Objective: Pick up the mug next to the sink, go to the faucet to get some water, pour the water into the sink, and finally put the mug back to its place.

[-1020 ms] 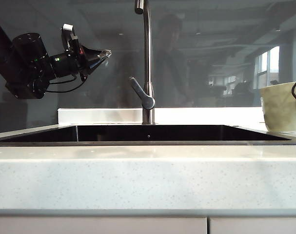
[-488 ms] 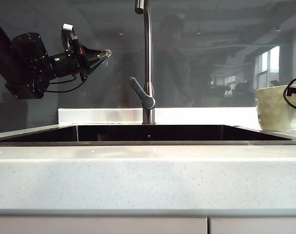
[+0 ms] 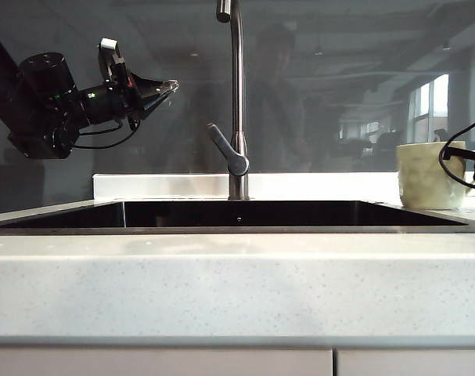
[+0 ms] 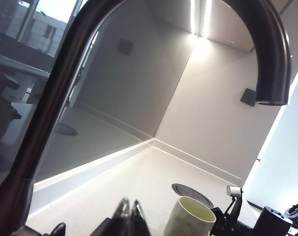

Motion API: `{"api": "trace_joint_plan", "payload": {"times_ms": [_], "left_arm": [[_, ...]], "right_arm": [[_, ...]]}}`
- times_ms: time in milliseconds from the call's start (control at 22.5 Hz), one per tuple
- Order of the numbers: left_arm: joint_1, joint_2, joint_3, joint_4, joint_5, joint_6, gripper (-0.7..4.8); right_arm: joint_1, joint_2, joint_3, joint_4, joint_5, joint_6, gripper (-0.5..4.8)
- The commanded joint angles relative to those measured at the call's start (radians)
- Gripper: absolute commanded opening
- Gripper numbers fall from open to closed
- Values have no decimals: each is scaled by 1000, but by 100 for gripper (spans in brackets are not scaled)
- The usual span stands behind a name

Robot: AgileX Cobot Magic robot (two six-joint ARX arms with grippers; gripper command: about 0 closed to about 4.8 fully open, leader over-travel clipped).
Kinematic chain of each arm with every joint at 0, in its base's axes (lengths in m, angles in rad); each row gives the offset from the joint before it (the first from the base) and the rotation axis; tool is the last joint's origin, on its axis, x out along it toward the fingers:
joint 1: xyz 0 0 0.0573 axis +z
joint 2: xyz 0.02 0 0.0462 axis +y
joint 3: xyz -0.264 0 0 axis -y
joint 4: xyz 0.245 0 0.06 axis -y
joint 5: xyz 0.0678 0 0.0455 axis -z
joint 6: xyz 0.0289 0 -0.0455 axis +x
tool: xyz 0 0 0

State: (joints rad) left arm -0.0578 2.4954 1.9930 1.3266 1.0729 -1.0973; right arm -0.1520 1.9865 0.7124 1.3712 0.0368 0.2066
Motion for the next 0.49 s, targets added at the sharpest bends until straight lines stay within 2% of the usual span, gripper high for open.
{"api": "trace_joint_plan", "payload": {"times_ms": [44, 444, 488], "left_arm": [[-6, -11, 2, 18, 6, -3, -5], [-6, -11, 2, 18, 5, -3, -6], [-6, -11, 2, 18, 5, -3, -6]], "right_arm": [[10, -3, 15, 37, 9, 7, -1], [10, -3, 15, 36, 40, 6, 0], [10, -3, 15, 35, 39, 6, 21]]}}
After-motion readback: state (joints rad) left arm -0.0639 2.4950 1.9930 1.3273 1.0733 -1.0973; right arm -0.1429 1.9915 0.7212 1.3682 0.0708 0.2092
